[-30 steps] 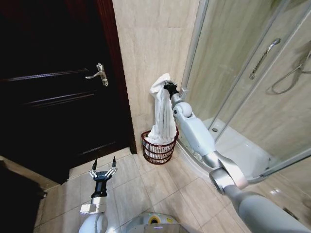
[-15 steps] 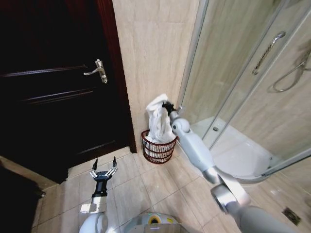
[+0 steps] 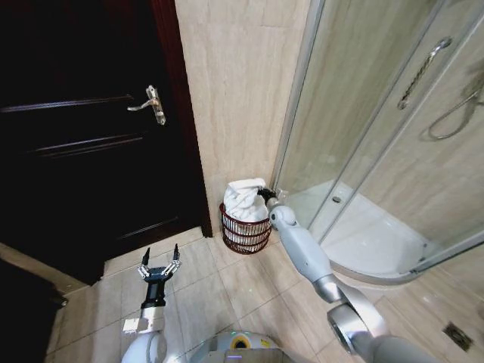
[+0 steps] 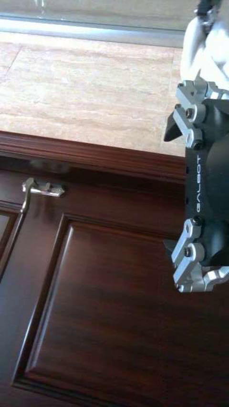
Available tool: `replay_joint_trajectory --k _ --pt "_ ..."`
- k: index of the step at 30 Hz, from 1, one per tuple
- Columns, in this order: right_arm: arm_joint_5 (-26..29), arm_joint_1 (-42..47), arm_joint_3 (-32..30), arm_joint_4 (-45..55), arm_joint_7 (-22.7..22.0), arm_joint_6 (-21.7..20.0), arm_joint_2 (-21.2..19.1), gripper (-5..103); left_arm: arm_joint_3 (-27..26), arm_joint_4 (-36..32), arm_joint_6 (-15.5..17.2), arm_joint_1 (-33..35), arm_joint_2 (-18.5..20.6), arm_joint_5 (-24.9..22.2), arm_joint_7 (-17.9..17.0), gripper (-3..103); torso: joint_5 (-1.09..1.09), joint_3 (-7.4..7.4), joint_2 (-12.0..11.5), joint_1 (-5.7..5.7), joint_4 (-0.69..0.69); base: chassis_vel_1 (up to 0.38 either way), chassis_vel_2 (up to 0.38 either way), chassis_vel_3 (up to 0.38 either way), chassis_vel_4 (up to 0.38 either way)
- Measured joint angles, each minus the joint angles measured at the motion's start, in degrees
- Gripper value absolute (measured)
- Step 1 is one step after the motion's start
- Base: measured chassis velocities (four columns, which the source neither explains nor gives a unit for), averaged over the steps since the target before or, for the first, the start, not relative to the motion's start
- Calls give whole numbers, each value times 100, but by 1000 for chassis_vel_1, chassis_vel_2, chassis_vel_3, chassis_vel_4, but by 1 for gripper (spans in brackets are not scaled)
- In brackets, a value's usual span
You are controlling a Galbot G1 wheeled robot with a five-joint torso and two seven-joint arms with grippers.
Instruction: Discard the used towel into the hamper.
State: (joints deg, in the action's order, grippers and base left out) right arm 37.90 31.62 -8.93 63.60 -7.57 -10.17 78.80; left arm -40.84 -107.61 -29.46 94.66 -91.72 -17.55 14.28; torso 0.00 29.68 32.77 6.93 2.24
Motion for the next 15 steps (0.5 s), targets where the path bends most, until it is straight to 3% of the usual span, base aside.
replay_joint_trajectory --k 15 --pt "-19 -362 -118 -697 294 -422 230 3 -26 42 22 -12 76 -85 0 100 -1 -210 -374 -164 0 0 0 0 0"
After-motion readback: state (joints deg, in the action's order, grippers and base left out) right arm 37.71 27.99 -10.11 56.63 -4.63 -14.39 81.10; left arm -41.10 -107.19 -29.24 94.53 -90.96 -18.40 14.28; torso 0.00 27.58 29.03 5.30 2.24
